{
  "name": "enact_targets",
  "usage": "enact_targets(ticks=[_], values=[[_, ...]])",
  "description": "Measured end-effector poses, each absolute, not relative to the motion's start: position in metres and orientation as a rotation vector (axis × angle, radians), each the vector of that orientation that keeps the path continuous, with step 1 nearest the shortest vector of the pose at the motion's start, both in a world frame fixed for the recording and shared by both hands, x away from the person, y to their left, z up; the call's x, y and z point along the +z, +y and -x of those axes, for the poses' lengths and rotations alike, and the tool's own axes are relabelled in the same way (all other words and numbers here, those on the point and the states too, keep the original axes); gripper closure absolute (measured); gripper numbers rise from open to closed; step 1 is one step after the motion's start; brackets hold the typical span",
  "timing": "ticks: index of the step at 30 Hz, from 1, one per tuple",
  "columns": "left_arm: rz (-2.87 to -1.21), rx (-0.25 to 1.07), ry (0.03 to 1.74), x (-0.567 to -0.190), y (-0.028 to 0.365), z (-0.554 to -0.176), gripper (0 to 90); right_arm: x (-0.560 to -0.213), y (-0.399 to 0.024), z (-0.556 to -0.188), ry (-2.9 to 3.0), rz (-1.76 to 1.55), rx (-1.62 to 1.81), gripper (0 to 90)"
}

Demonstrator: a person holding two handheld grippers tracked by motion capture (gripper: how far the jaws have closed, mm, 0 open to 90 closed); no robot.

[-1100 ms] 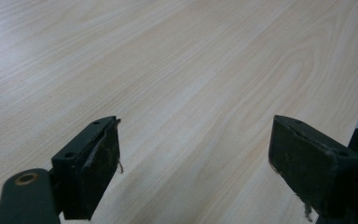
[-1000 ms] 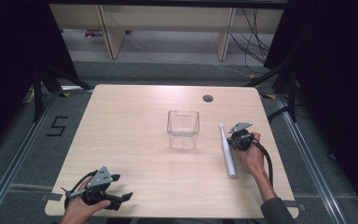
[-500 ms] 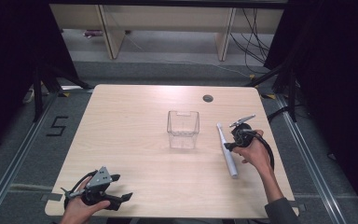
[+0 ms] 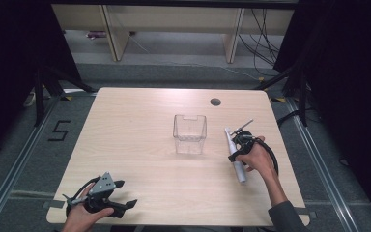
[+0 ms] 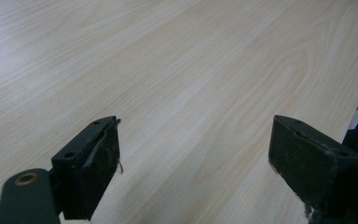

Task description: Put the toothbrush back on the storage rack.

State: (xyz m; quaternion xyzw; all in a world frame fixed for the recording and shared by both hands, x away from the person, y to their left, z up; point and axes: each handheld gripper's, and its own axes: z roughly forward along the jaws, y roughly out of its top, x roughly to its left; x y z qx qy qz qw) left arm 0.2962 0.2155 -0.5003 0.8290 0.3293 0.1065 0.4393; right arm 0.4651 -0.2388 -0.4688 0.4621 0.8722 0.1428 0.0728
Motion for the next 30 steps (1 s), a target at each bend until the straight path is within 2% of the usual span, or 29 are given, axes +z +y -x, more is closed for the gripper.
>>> enact_targets(ticks=[11, 16, 17, 28, 30], values=[[-2.069, 0.262, 0.818, -0.500, 0.216, -0.296, 15.9, -0.475, -0.234, -0.471, 2.680, -1.423, 0.326, 52.7], [-2.118, 0.266, 0.797, -0.498, 0.217, -0.297, 15.9, -0.473, -0.231, -0.480, 2.737, -1.391, 0.292, 64.1], [-2.083, 0.263, 0.812, -0.499, 0.215, -0.296, 15.9, -0.473, -0.231, -0.481, 2.751, -1.388, 0.283, 65.6], [-2.079, 0.255, 0.808, -0.499, 0.214, -0.296, 15.9, -0.472, -0.220, -0.485, 2.786, -1.372, 0.154, 66.1], [-2.122, 0.270, 0.788, -0.498, 0.217, -0.297, 15.9, -0.473, -0.221, -0.487, 2.799, -1.310, 0.151, 66.0]])
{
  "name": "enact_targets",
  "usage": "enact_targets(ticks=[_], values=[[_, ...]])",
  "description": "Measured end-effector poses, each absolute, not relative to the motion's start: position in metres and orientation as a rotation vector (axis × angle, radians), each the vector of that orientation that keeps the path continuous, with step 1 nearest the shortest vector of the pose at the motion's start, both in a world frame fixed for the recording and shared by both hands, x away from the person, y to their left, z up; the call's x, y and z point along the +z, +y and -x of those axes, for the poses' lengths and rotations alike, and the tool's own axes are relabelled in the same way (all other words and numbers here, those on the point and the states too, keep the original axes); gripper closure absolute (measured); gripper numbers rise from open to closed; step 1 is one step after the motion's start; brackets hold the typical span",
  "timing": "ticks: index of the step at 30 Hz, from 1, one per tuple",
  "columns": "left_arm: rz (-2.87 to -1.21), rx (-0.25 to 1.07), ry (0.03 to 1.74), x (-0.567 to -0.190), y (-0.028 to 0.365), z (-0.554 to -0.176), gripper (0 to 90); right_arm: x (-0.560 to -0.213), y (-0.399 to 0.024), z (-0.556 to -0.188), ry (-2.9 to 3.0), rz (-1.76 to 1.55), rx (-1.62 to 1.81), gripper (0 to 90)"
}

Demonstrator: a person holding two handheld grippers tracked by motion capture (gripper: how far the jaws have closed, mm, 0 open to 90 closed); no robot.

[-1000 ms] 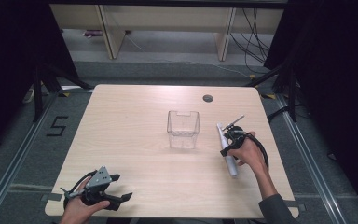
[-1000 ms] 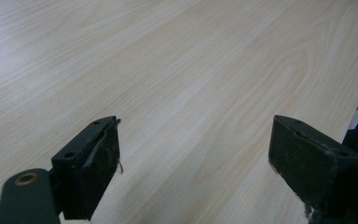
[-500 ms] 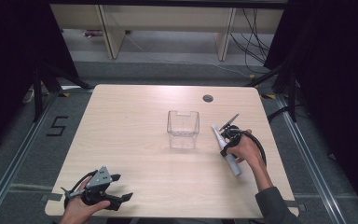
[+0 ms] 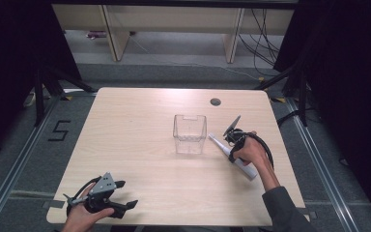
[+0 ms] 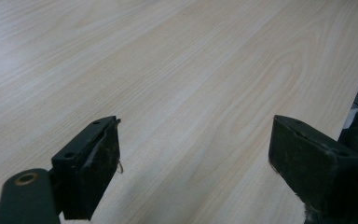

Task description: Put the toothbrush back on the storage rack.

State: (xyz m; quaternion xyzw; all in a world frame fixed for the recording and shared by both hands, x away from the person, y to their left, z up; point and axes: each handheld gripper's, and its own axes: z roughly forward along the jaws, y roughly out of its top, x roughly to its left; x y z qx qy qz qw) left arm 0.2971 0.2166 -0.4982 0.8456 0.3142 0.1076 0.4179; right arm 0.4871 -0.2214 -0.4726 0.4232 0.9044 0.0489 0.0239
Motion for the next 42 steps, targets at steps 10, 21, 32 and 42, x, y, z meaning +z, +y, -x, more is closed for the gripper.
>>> enact_targets(ticks=[10, 21, 32, 42], values=[[-2.075, 0.249, 0.825, -0.500, 0.214, -0.296, 15.9, -0.471, -0.214, -0.488, 2.830, -1.337, 0.049, 66.5], [-2.056, 0.251, 0.820, -0.500, 0.214, -0.296, 16.0, -0.464, -0.222, -0.486, 2.807, -1.328, 0.119, 66.9], [-2.065, 0.257, 0.833, -0.500, 0.216, -0.297, 16.0, -0.439, -0.244, -0.480, 2.708, -1.291, 0.418, 67.0], [-2.060, 0.258, 0.839, -0.502, 0.217, -0.297, 16.0, -0.417, -0.258, -0.475, 2.564, -1.296, 0.705, 66.9]])
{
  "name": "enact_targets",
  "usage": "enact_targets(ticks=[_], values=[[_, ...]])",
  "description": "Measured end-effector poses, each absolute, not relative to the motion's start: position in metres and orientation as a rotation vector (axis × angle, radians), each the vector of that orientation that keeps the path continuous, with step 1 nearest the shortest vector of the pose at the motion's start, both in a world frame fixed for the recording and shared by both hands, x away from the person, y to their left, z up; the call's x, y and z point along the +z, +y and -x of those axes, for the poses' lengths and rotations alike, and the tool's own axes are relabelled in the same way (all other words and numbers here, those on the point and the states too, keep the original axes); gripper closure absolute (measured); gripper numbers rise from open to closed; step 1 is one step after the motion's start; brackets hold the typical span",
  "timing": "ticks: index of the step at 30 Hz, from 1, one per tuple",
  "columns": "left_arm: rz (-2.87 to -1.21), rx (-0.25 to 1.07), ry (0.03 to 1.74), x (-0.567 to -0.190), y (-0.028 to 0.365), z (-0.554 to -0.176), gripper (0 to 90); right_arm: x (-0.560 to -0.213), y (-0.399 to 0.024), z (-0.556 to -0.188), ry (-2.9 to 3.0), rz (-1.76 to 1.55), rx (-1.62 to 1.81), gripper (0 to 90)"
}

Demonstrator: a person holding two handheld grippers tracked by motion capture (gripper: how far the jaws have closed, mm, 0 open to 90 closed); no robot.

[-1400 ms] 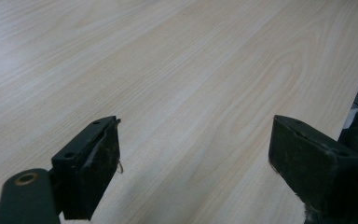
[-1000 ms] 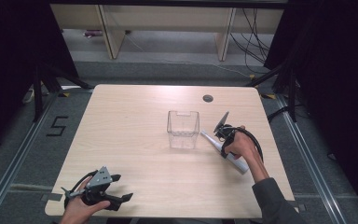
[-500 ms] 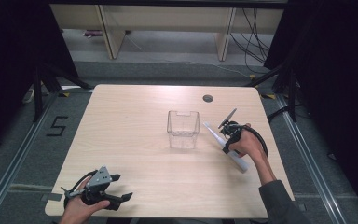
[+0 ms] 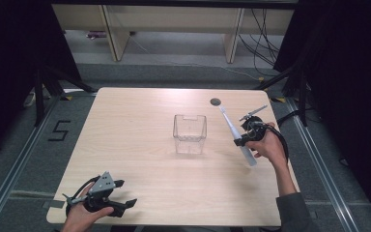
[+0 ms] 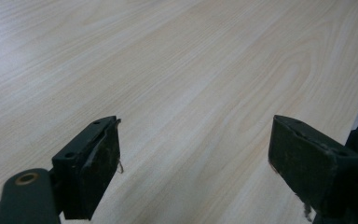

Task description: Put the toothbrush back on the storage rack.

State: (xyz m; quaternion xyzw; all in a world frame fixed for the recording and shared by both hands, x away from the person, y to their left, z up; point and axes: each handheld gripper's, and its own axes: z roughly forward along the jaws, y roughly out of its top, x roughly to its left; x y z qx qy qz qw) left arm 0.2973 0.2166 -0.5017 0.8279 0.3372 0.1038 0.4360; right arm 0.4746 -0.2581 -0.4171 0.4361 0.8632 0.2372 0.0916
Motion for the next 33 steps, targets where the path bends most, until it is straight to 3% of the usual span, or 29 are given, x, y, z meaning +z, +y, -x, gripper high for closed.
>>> enact_targets(ticks=[33], values=[[-2.063, 0.287, 0.827, -0.498, 0.219, -0.296, 15.7, -0.404, -0.242, -0.479, 2.258, -1.103, 1.204, 66.9]])
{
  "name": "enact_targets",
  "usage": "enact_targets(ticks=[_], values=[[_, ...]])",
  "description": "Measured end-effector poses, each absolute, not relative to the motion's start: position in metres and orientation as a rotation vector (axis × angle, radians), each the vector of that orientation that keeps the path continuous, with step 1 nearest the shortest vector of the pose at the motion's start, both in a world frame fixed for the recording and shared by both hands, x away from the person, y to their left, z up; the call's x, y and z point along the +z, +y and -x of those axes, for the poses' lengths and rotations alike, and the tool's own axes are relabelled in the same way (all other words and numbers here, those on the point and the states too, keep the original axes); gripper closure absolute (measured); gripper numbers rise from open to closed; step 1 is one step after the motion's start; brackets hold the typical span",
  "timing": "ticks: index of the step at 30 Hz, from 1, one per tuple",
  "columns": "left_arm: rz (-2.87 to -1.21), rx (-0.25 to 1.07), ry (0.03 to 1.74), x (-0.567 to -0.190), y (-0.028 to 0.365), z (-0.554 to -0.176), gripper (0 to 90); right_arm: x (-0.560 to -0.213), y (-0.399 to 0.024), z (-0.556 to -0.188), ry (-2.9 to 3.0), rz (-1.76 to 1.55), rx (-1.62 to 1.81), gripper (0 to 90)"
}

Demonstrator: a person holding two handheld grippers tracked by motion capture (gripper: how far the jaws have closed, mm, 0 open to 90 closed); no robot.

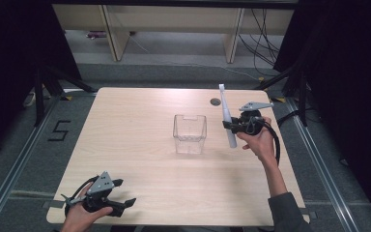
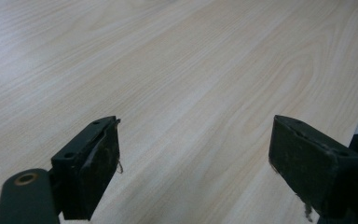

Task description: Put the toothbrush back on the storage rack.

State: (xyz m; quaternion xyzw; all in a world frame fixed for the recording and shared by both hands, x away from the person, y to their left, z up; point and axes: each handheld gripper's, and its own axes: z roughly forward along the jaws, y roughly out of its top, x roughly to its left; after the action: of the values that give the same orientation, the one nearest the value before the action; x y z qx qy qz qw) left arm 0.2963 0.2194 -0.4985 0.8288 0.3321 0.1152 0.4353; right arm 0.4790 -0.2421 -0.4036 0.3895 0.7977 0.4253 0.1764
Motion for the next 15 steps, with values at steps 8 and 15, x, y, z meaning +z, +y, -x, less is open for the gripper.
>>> enact_targets(ticks=[8, 15], values=[[-2.045, 0.296, 0.838, -0.499, 0.219, -0.296, 15.7, -0.395, -0.234, -0.478, 2.222, -1.061, 1.263, 66.9], [-2.050, 0.291, 0.835, -0.499, 0.219, -0.296, 15.7, -0.388, -0.230, -0.479, 2.205, -1.029, 1.296, 66.9]])
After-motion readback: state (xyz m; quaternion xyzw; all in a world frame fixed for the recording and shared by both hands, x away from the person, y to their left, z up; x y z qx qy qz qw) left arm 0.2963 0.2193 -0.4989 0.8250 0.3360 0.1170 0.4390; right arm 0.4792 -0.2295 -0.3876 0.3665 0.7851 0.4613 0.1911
